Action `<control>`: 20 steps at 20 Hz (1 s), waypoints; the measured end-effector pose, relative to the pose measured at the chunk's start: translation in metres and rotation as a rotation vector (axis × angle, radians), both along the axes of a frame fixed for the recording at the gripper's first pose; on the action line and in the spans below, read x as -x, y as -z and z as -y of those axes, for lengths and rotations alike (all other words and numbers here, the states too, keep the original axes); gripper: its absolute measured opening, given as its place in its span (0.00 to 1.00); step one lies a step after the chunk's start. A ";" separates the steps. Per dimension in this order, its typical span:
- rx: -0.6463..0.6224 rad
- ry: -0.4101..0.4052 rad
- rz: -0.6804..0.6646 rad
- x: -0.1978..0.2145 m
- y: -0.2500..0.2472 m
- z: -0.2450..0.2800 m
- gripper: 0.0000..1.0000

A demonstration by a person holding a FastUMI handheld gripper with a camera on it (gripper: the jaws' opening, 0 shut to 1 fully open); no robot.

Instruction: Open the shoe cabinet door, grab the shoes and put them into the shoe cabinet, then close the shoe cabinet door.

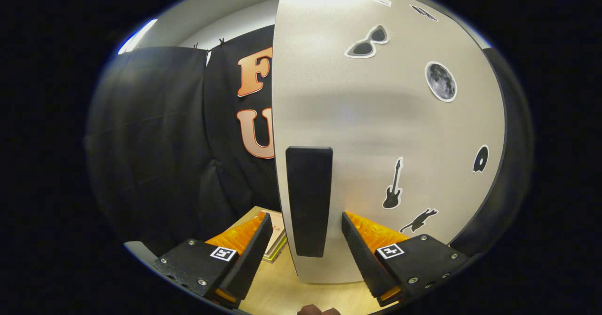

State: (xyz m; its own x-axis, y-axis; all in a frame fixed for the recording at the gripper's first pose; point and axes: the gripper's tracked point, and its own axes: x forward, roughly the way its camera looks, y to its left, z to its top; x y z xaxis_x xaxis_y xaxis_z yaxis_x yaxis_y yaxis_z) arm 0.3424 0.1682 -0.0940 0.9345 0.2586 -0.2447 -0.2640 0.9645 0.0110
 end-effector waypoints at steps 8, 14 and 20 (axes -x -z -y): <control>-0.069 0.028 -0.010 -0.021 0.002 0.001 0.93; -0.079 0.036 -0.038 -0.016 0.000 0.003 0.93; -0.043 0.089 -0.012 0.040 -0.009 0.021 0.93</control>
State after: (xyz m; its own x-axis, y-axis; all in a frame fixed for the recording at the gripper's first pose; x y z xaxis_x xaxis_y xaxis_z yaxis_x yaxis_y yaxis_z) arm 0.3019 0.1471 -0.0854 0.9513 0.1848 -0.2467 -0.1766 0.9827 0.0552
